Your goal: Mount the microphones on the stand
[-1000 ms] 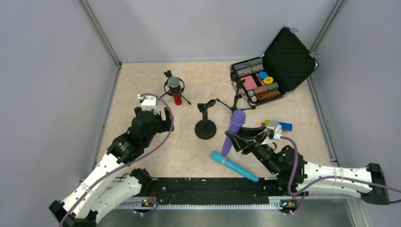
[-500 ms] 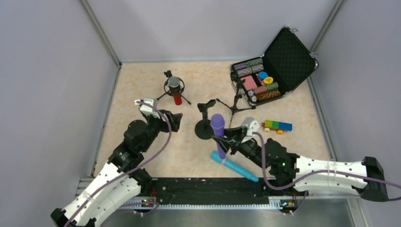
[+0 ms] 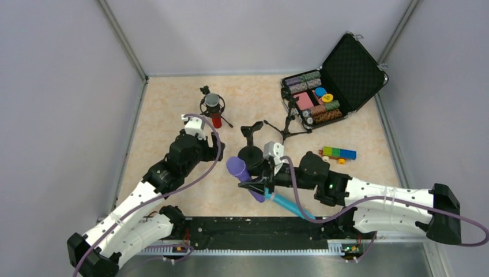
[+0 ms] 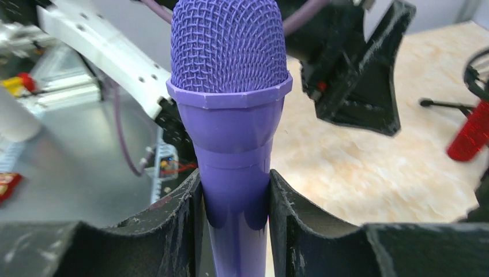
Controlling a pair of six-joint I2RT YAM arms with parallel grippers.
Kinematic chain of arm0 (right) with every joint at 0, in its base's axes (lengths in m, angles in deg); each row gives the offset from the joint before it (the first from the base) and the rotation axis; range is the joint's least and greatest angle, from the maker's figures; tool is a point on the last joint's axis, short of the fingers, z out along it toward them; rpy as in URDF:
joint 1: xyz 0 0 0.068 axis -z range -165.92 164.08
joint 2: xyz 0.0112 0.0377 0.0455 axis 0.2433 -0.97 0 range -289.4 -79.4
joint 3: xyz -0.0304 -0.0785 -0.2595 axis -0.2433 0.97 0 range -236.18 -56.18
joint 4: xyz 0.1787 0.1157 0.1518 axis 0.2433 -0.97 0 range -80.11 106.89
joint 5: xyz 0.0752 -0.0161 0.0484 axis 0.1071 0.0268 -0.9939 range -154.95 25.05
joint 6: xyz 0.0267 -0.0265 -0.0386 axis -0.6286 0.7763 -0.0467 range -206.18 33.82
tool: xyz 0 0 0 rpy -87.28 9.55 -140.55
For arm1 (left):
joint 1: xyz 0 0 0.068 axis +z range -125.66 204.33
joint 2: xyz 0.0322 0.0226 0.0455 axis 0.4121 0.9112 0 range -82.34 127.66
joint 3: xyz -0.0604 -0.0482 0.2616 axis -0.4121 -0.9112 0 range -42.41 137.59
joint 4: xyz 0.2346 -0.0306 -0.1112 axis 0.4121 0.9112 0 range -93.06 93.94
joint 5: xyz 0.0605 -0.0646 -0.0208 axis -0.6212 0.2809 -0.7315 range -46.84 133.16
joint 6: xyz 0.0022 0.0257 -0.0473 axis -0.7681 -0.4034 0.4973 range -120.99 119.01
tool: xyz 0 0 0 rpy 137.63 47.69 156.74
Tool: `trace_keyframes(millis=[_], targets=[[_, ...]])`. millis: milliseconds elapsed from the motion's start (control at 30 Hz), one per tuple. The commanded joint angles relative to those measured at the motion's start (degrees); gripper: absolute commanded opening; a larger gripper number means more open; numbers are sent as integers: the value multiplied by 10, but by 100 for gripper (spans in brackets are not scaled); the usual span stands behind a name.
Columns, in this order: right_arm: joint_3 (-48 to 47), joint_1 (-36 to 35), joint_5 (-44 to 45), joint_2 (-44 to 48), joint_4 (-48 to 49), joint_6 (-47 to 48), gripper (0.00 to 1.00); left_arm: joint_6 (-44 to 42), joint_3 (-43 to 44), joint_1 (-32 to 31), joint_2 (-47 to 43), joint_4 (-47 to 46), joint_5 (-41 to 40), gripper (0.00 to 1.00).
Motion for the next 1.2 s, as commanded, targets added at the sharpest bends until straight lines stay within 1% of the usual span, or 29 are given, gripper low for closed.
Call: trace_keyframes(millis=[0,67,133,200,333,500,667,733,900,1000,1167], targets=[[-3,55,-167,7,176,-92,0,-15,18,1,-9,-26,20,86],[21,86,-188,8,258,-143,0,-27,13,1,-14,-38,41,87],[40,117,-195,10,313,-180,0,-41,6,1,-20,-51,75,88],[50,139,-188,15,351,-206,0,-71,-5,1,-27,-72,113,89],[75,178,-159,43,392,-239,0,-132,-29,1,-40,-117,195,90],[99,226,-120,87,386,-262,0,-192,-58,1,-39,-206,266,91],[116,273,-111,105,379,-292,0,-217,-47,1,1,-269,278,92],[114,284,-118,103,372,-297,0,-205,-30,1,27,-285,281,92],[108,298,-128,95,358,-299,0,-224,4,1,86,-335,342,92],[105,302,-131,93,349,-299,0,-247,21,1,119,-348,362,92],[102,308,-131,92,343,-299,0,-281,37,1,159,-357,350,93]])
